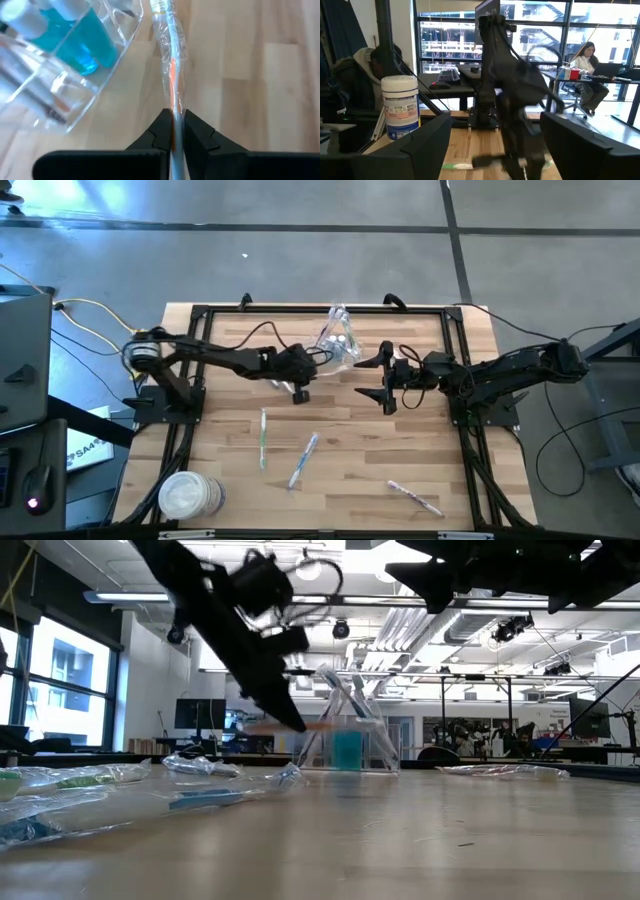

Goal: Pick & Place toothbrushing station
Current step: Put the left orange toothbrush into the transparent organizer

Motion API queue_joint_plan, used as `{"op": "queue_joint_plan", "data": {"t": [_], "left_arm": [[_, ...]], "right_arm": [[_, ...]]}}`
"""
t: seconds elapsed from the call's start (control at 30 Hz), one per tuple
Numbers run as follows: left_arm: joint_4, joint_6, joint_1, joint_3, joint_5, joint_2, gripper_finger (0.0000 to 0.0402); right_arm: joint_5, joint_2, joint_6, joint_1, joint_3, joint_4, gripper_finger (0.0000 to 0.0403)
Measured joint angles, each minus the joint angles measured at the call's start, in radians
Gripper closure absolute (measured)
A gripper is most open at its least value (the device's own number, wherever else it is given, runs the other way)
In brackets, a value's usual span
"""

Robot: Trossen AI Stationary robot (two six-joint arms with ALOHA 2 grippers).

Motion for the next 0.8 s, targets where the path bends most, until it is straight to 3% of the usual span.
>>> {"op": "queue_joint_plan", "data": {"t": [0.37,0.53,0.8], "left_arm": [[-0.167,-0.036,-0.069,0.001,-0.172,-0.255,0.0382],[-0.274,-0.141,-0.066,-0.016,-0.251,-0.327,0.0382],[-0.247,-0.236,-0.073,-0.122,-0.328,-0.388,0.0382]], "right_arm": [[-0.001,0.0,0.007,0.005,0.0,-0.009,0.0105],[-0.001,0.0,0.007,0.02,0.0,-0.008,0.0105],[0.0,0.0,0.006,0.033,0.0,-0.008,0.0105]]}}
